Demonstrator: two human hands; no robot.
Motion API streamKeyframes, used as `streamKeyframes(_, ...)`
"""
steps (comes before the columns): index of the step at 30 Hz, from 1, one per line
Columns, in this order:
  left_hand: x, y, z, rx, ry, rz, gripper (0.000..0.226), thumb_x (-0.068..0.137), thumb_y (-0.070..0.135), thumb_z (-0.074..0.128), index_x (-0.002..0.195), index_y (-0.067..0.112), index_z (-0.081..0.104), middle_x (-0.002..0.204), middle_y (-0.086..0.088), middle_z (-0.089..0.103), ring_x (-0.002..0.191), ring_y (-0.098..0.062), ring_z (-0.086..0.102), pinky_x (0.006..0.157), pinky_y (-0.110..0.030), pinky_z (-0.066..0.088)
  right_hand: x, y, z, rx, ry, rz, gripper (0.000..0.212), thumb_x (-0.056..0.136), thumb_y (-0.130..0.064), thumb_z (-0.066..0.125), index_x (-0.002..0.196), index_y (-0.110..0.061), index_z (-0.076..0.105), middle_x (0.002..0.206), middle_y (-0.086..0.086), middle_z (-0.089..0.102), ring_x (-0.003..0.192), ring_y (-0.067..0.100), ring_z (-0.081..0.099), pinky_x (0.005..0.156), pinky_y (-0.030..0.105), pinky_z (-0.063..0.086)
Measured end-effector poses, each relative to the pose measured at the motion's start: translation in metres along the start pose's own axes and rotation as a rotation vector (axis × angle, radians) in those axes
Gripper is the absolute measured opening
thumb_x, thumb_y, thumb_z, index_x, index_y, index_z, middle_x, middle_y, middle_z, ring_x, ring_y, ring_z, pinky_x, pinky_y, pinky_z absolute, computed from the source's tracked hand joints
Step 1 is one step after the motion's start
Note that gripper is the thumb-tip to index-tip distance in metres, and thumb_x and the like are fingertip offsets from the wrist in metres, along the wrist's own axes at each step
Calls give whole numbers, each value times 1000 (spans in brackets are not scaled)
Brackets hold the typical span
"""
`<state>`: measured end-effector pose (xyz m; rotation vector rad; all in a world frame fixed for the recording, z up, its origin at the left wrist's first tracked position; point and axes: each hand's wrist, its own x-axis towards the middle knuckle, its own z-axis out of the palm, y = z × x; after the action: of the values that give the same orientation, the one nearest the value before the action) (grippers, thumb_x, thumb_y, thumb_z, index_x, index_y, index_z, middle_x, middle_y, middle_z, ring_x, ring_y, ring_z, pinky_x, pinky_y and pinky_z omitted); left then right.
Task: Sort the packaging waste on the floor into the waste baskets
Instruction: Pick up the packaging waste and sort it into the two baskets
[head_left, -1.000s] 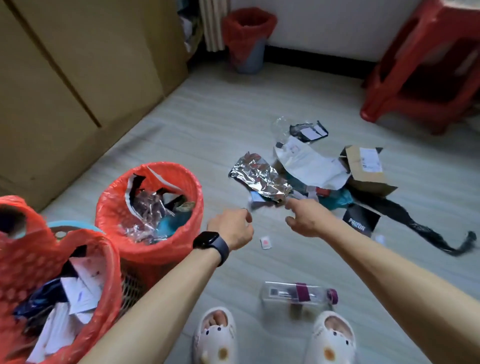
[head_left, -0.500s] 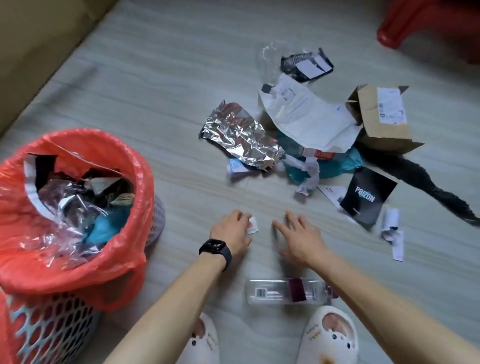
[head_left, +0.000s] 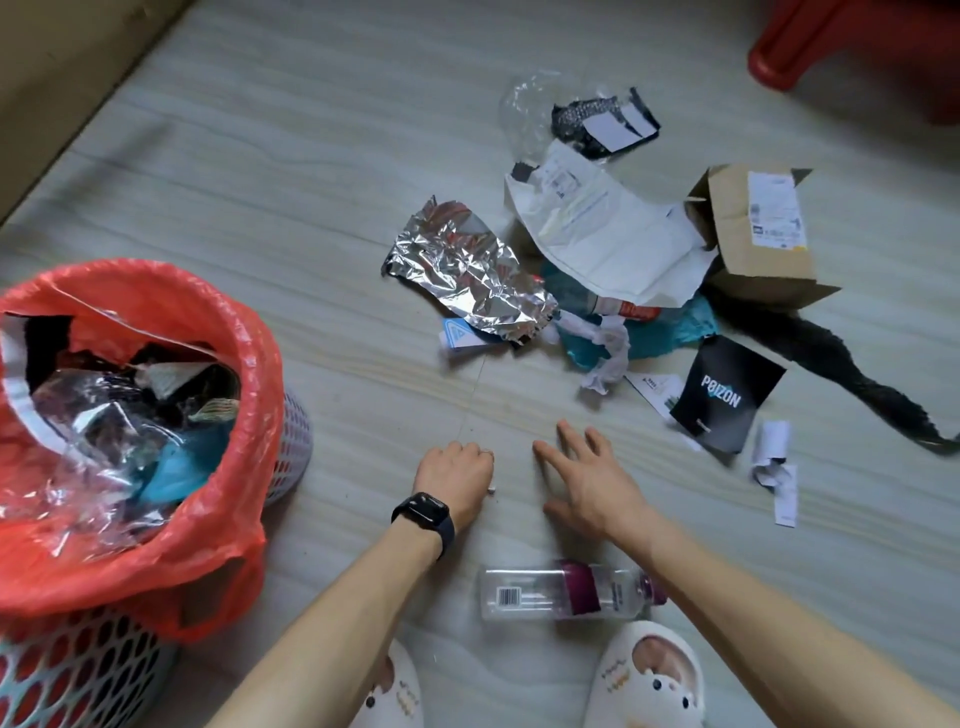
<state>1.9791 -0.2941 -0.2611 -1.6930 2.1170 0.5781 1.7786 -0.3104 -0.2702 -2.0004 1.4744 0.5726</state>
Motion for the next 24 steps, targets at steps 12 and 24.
streamKeyframes(12,16,-25,-64,-341,155,-216,18,94,44,55,95,27,58,104,3,66,98,-27,60,70,-31,38,47,48,-49,50,413,196,40,97,-25,55,136,-16,49,153,8,31,118,37,43,94,44,45)
streamKeyframes(24,-64,-34,-60,-515,169,-306,24,89,52,57,94,29,59,100,9,67,97,-21,62,74,-31,45,-13,13,-15,247,180,191,50,92,-16,54,138,-18,34,108,19,68,92,38,62,72,41,49)
